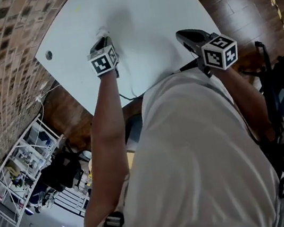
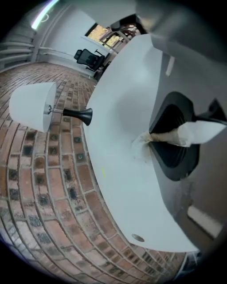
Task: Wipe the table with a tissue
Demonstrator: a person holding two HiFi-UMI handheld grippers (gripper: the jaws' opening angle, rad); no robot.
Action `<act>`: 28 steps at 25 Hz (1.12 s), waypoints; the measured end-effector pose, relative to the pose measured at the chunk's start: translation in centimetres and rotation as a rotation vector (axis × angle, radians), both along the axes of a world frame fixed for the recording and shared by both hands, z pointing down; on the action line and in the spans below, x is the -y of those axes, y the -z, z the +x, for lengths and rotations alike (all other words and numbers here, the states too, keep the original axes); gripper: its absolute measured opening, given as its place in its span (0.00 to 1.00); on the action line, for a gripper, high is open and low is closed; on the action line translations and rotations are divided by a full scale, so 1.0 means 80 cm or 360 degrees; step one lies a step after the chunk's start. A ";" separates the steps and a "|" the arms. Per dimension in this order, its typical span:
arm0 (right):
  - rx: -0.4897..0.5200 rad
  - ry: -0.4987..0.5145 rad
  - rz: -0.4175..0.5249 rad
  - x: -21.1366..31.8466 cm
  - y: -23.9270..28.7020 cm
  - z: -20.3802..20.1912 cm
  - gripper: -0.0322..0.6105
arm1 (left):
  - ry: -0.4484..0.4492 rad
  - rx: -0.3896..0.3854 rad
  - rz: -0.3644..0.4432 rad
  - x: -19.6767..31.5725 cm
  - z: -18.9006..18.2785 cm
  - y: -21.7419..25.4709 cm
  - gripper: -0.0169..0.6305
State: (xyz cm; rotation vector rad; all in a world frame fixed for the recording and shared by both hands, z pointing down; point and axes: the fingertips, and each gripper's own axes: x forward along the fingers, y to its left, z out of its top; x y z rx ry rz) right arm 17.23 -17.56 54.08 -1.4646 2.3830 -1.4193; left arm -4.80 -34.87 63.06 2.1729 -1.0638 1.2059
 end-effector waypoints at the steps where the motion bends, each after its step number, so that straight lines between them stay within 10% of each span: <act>1: 0.0007 0.0004 -0.0002 0.001 -0.001 0.005 0.06 | -0.0045 0.0057 0.0004 -0.001 0.002 -0.001 0.13; 12: 0.0078 0.0104 -0.0002 0.016 -0.010 0.031 0.06 | -0.0300 0.0357 -0.0104 -0.016 0.017 -0.016 0.12; 24: 0.0148 0.0188 0.0001 0.014 -0.012 0.021 0.06 | -0.0398 -0.0126 -0.0336 -0.124 0.136 -0.002 0.12; 28: 0.0157 0.0248 0.0016 0.012 -0.012 0.004 0.06 | -0.0314 -0.0127 -0.0222 -0.136 0.123 0.009 0.13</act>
